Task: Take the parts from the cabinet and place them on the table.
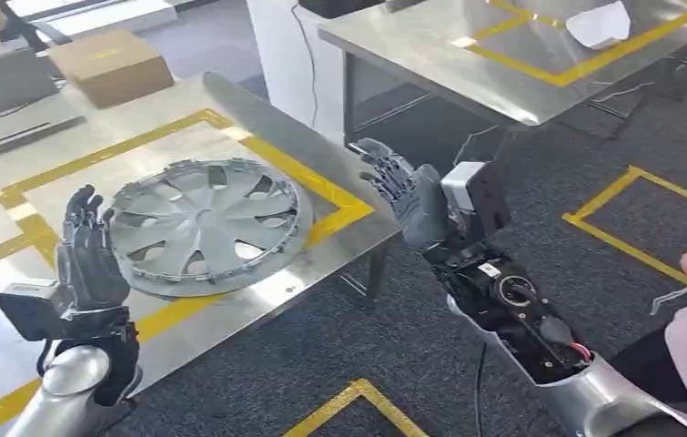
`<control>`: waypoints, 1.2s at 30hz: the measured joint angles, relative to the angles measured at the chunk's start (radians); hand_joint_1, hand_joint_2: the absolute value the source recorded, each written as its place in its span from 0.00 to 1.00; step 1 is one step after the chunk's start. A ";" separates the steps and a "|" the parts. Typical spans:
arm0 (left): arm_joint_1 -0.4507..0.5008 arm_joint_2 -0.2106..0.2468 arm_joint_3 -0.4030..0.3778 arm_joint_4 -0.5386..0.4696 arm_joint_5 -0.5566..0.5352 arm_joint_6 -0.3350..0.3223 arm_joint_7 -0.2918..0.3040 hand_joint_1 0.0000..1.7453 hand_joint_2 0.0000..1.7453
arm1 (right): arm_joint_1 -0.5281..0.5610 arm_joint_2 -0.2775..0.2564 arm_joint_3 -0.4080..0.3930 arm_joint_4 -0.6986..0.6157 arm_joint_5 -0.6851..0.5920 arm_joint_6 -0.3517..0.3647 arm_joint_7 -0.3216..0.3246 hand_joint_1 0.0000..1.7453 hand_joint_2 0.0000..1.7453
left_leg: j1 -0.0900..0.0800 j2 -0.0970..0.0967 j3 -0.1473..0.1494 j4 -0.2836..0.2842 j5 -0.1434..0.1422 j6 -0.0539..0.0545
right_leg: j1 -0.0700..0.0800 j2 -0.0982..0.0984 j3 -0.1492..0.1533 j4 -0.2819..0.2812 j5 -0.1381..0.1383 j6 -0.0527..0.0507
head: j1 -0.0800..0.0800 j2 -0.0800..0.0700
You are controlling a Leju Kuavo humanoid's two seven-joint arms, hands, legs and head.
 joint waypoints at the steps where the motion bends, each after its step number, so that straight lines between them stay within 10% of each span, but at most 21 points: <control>1: 0.000 0.000 0.000 -0.001 0.000 0.000 0.000 0.00 0.00 | -0.001 -0.001 -0.001 0.000 0.000 0.000 0.000 0.00 0.00 | 0.001 0.009 0.002 0.000 -0.002 -0.006 | 0.000 0.010 0.000 -0.002 0.003 -0.008 | 0.003 0.000; 3: -0.002 0.001 0.000 -0.005 -0.001 0.003 0.000 0.00 0.00 | -0.002 -0.001 -0.001 -0.009 0.000 0.000 0.000 0.00 0.00 | 0.008 -0.038 -0.017 0.047 -0.041 -0.017 | -0.007 0.028 0.005 -0.008 0.009 -0.020 | -0.006 0.000; 7: 0.006 0.001 0.000 -0.005 -0.001 0.005 0.003 0.00 0.00 | 0.002 -0.001 0.002 -0.010 0.000 0.001 0.002 0.00 0.00 | 0.008 -0.070 -0.171 0.343 -0.147 -0.020 | -0.001 0.069 0.006 -0.007 0.007 -0.028 | -0.034 0.000; 10: 0.007 0.003 -0.001 -0.006 -0.001 0.005 0.003 0.00 0.00 | 0.002 -0.001 0.002 -0.012 0.000 0.001 0.001 0.00 0.00 | 0.006 -0.082 -0.110 0.185 -0.036 -0.001 | 0.003 0.108 0.011 -0.007 0.005 -0.029 | -0.037 0.000; 12: 0.006 0.004 -0.001 -0.009 -0.001 0.003 0.003 0.00 0.00 | 0.002 -0.001 0.002 -0.015 0.000 0.001 0.001 0.00 0.00 | 0.008 -0.162 -0.035 0.019 0.019 0.021 | -0.001 0.129 0.011 -0.008 0.002 -0.028 | -0.036 0.000; 17: 0.004 0.001 -0.001 -0.014 -0.003 -0.002 0.006 0.00 0.00 | 0.013 -0.003 0.001 -0.025 -0.001 -0.001 0.003 0.00 0.00 | 0.014 -0.111 -0.013 -0.013 0.013 0.021 | -0.006 0.165 0.005 -0.012 -0.006 0.002 | -0.037 0.000; 19: 0.003 0.000 -0.001 -0.015 -0.004 -0.004 0.006 0.00 0.00 | 0.009 -0.005 0.002 -0.029 -0.001 -0.002 0.002 0.00 0.00 | 0.009 -0.090 0.001 -0.017 0.008 0.032 | 0.001 0.066 -0.039 0.082 -0.062 0.012 | -0.016 0.000; 21: 0.006 0.001 -0.001 -0.015 -0.004 -0.004 0.007 0.00 0.00 | 0.016 -0.006 0.003 -0.030 -0.005 -0.002 0.003 0.00 0.00 | 0.004 -0.067 0.004 -0.016 0.004 0.036 | -0.003 0.041 -0.126 0.257 -0.131 0.020 | -0.008 0.000; 23: 0.007 0.001 -0.002 -0.015 -0.004 -0.005 0.007 0.00 0.00 | 0.022 -0.006 0.005 -0.030 -0.005 -0.002 0.003 0.00 0.00 | 0.004 -0.044 0.006 -0.014 -0.001 0.036 | -0.006 0.037 -0.165 0.317 -0.127 0.025 | -0.005 0.000; 26: 0.007 0.000 -0.001 -0.016 -0.004 -0.005 0.007 0.00 0.00 | 0.022 -0.007 0.004 -0.031 -0.005 -0.003 0.003 0.00 0.00 | 0.004 -0.016 0.023 -0.010 -0.015 0.029 | -0.005 0.007 -0.054 0.086 0.006 0.021 | 0.011 0.000; 28: 0.006 0.000 -0.001 -0.016 -0.004 -0.005 0.007 0.00 0.00 | 0.020 -0.007 0.004 -0.032 -0.005 -0.003 0.003 0.00 0.00 | -0.009 -0.003 0.026 -0.002 -0.024 0.018 | 0.015 -0.061 -0.010 -0.013 0.017 0.005 | 0.020 0.000; 32: 0.006 0.001 -0.002 -0.016 -0.004 -0.005 0.007 0.00 0.00 | 0.022 -0.007 0.005 -0.034 -0.005 -0.003 0.002 0.00 0.00 | -0.009 0.039 0.029 -0.002 -0.030 0.002 | 0.010 -0.009 -0.011 -0.014 0.026 -0.022 | 0.006 0.000; 34: 0.005 0.002 -0.002 -0.016 -0.003 -0.005 0.005 0.00 0.00 | 0.019 -0.007 0.006 -0.034 -0.006 -0.003 0.000 0.00 0.00 | 0.001 -0.049 -0.002 0.080 -0.089 -0.010 | 0.003 0.012 -0.011 -0.016 0.032 -0.033 | -0.004 0.000; 36: 0.008 0.002 -0.002 -0.016 -0.003 -0.006 0.003 0.00 0.00 | 0.021 -0.007 0.008 -0.034 -0.006 -0.002 -0.002 0.00 0.00 | 0.001 -0.070 -0.087 0.255 -0.167 -0.015 | 0.003 0.034 -0.015 -0.016 0.034 -0.037 | -0.022 0.000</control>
